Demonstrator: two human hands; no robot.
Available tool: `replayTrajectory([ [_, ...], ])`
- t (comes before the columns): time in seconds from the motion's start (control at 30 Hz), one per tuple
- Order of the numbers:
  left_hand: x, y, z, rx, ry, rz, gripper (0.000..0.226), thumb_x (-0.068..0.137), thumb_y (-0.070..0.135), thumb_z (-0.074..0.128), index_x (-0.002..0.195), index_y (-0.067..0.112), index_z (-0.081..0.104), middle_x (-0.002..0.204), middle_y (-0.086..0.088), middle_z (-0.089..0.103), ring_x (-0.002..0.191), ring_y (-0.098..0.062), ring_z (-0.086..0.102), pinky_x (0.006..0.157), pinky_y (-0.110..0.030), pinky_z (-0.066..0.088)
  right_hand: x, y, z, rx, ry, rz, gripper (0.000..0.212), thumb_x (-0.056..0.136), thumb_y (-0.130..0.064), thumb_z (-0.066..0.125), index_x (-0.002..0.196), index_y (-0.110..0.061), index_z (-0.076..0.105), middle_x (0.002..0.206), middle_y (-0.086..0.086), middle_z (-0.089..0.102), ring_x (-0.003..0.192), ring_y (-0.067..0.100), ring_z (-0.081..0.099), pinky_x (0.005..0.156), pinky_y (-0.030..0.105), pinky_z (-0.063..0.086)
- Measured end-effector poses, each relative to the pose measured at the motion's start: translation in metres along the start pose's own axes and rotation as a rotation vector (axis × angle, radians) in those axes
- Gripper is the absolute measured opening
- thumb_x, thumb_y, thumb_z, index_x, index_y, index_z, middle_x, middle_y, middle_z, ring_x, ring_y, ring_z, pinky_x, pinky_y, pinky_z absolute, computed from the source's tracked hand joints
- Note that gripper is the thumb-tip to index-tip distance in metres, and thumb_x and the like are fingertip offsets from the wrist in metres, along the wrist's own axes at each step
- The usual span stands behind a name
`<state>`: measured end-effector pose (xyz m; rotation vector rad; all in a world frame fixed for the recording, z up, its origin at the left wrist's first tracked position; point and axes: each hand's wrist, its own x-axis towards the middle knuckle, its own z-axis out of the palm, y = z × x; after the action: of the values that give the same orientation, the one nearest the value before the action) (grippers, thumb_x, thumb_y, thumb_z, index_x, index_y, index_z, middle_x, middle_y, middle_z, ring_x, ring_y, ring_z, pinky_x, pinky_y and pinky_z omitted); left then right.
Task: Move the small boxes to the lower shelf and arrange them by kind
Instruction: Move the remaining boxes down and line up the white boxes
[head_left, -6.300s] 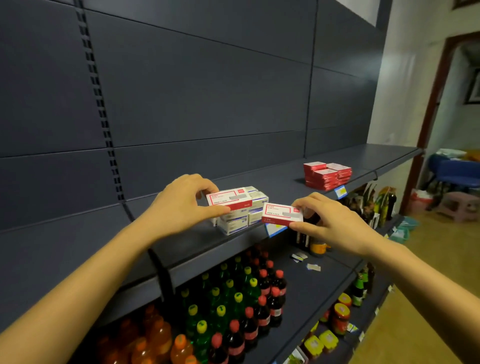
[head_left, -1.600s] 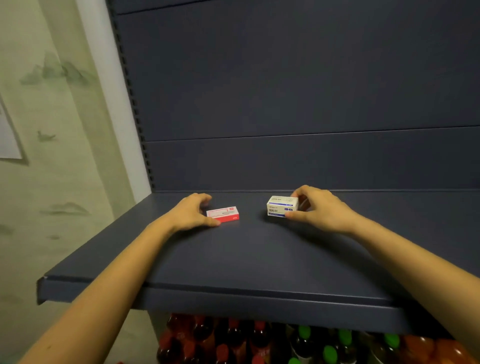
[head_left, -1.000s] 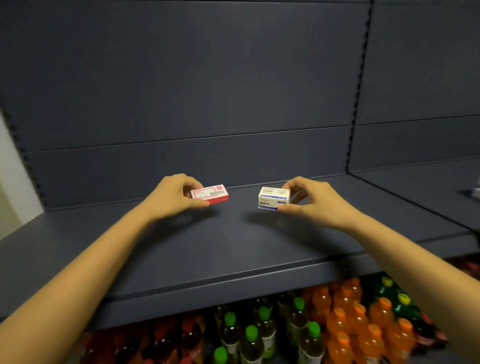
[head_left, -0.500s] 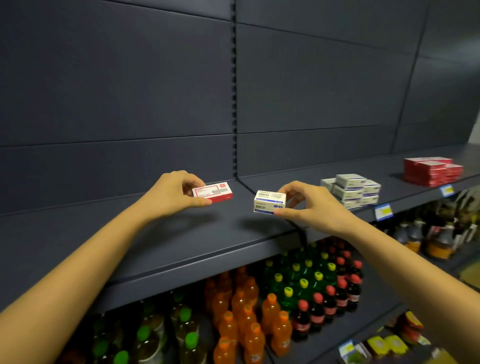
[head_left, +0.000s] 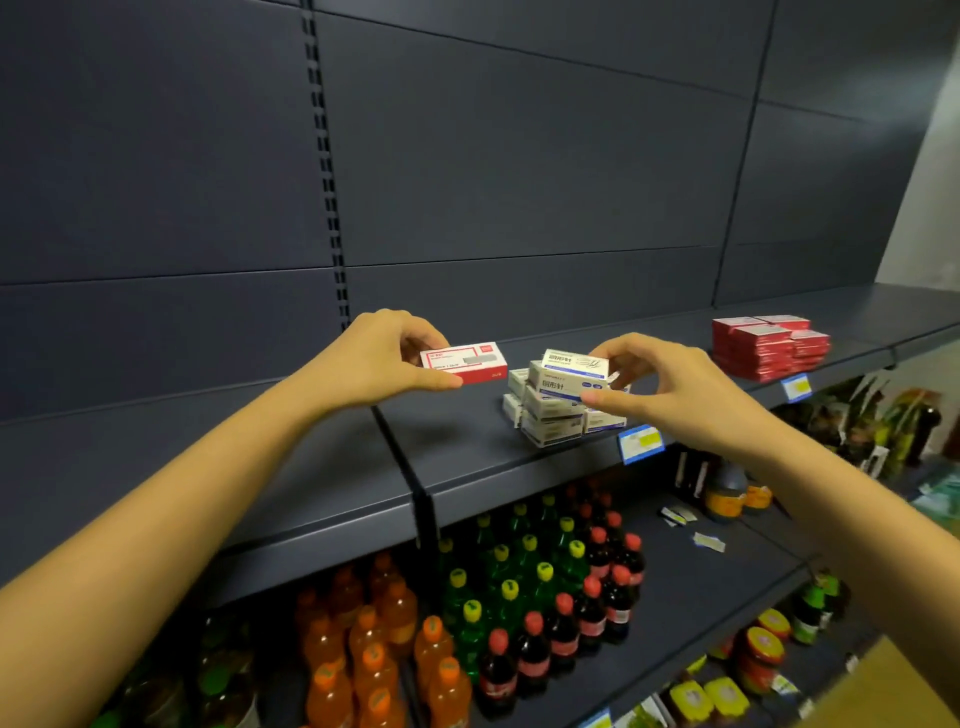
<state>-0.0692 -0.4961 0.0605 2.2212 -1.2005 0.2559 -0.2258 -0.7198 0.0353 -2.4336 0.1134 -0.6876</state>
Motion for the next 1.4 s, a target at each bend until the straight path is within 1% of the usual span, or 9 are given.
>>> replayTrajectory([
  [0.2,0.052,0.025,0.022,0.049,0.011,-0.004,0.036,0.071,0.034,0.075,0.103,0.018,0.067,0.085,0.012,0.061,0.072,-0.001,0.057,0.058,-0.007,0.044,0.028,0.047,-0.024,-0.001,0.029,-0.02,0.033,0.078,-0.033,0.071,0.107,-0.023,0.061,0.099,-0.012,0.067,0.091,0.0,0.061,0.071,0.007,0.044],
  [0.3,0.074,0.028,0.034,0.045,0.033,-0.031,0.033,0.07,0.034,0.076,0.099,0.02,0.068,0.079,0.019,0.059,0.069,0.001,0.057,0.055,0.001,0.04,0.053,0.07,-0.027,0.008,0.03,-0.031,0.033,0.077,-0.031,0.072,0.107,-0.021,0.062,0.1,-0.008,0.068,0.092,0.007,0.062,0.076,0.013,0.044],
  [0.5,0.108,0.032,0.046,0.056,0.084,-0.107,0.03,0.07,0.035,0.076,0.096,0.024,0.067,0.08,0.02,0.06,0.068,0.002,0.058,0.051,-0.001,0.041,0.101,0.111,-0.021,0.026,-0.11,-0.085,0.033,0.079,-0.029,0.071,0.108,-0.017,0.062,0.104,-0.003,0.068,0.095,0.012,0.061,0.087,0.026,0.047],
  [0.7,0.129,0.042,0.056,0.061,0.102,-0.178,0.032,0.069,0.036,0.076,0.098,0.024,0.067,0.084,0.017,0.063,0.067,0.003,0.059,0.052,-0.007,0.041,0.129,0.138,-0.009,0.049,-0.275,-0.148,0.032,0.082,-0.033,0.068,0.111,-0.022,0.059,0.108,-0.008,0.064,0.098,0.007,0.058,0.071,0.013,0.041],
  [0.83,0.14,0.053,0.063,0.066,0.102,-0.222,0.032,0.069,0.036,0.075,0.098,0.026,0.066,0.087,0.016,0.065,0.071,0.0,0.062,0.054,-0.008,0.043,0.138,0.153,-0.01,0.047,-0.326,-0.189,0.041,0.084,-0.039,0.063,0.121,-0.025,0.053,0.118,-0.011,0.057,0.107,0.007,0.053,0.084,0.018,0.043],
  [0.93,0.149,0.067,0.073,0.066,0.102,-0.246,0.028,0.069,0.037,0.075,0.093,0.031,0.065,0.085,0.017,0.065,0.073,0.003,0.063,0.055,-0.008,0.046,0.14,0.168,-0.03,0.009,-0.288,-0.242,0.044,0.084,-0.045,0.059,0.124,-0.029,0.052,0.122,-0.014,0.055,0.107,0.004,0.051,0.092,0.025,0.044],
  [1.07,0.169,0.095,0.099,0.072,0.135,-0.271,0.023,0.067,0.035,0.077,0.086,0.033,0.065,0.083,0.014,0.068,0.07,0.0,0.062,0.063,-0.014,0.047,0.143,0.2,-0.074,-0.086,-0.287,-0.304,0.032,0.086,-0.045,0.056,0.116,-0.033,0.056,0.118,-0.019,0.057,0.109,0.004,0.052,0.096,0.039,0.045],
  [1.3,0.222,0.151,0.168,0.081,0.139,-0.269,0.024,0.066,0.037,0.077,0.087,0.031,0.067,0.081,0.017,0.065,0.067,0.011,0.059,0.058,-0.003,0.045,0.152,0.277,-0.152,-0.185,-0.28,-0.316,0.019,0.087,-0.038,0.056,0.106,-0.035,0.062,0.11,-0.02,0.063,0.104,0.004,0.056,0.094,0.039,0.046],
  [1.4,0.246,0.174,0.2,0.076,0.122,-0.253,0.028,0.068,0.037,0.076,0.093,0.027,0.067,0.084,0.018,0.063,0.07,0.005,0.06,0.059,-0.002,0.045,0.157,0.309,-0.185,-0.172,-0.263,-0.291,0.017,0.087,-0.036,0.057,0.103,-0.035,0.064,0.106,-0.021,0.064,0.102,0.002,0.057,0.092,0.038,0.048],
])
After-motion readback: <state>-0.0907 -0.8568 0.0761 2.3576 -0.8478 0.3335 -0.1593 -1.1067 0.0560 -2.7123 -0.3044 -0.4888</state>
